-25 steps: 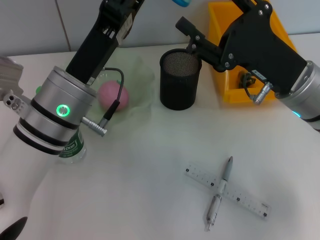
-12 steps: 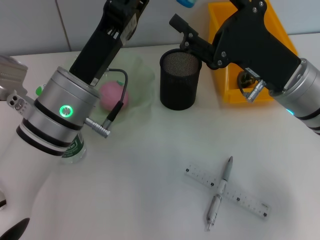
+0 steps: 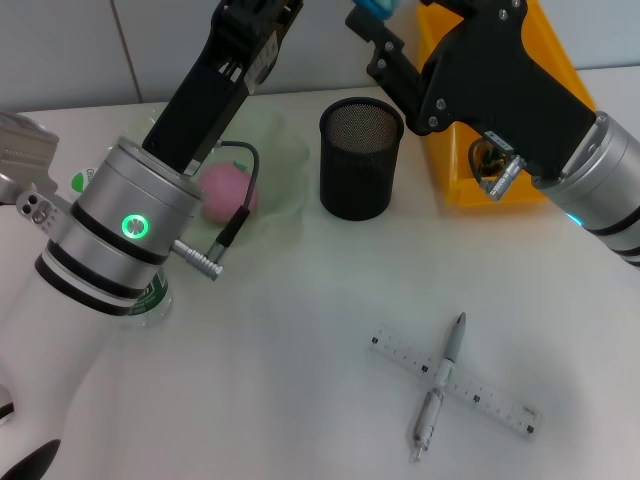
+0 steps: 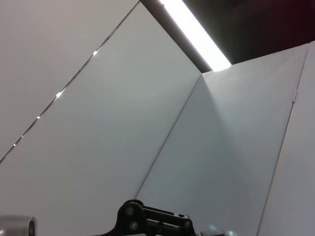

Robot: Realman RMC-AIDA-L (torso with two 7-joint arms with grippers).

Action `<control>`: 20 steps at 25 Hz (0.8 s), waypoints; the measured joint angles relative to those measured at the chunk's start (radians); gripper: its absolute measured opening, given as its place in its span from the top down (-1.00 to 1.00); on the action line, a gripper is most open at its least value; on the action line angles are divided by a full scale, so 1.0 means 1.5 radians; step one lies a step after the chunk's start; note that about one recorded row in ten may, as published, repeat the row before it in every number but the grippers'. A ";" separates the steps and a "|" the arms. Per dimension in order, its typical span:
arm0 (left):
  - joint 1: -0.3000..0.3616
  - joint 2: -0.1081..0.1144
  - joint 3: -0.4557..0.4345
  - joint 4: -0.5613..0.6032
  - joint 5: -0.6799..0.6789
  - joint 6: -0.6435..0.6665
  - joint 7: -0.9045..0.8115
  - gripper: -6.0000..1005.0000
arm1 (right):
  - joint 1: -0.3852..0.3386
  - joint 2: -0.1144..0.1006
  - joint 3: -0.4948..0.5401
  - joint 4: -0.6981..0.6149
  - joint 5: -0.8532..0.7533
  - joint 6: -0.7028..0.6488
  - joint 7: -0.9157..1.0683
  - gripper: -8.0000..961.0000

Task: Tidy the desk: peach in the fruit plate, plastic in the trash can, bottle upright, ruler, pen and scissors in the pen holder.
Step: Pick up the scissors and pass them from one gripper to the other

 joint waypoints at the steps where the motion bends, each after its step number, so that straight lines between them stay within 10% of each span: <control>1: 0.000 0.000 0.000 0.000 0.000 0.000 0.000 0.25 | 0.000 0.000 0.000 0.000 0.000 0.000 0.000 -0.15; 12: -0.002 0.000 0.002 0.000 0.000 0.000 0.000 0.24 | 0.006 0.000 0.002 0.000 0.000 0.004 -0.001 0.43; 20: -0.001 0.000 0.002 0.000 0.000 0.004 -0.001 0.23 | 0.010 0.000 0.002 0.000 0.007 0.011 -0.001 0.48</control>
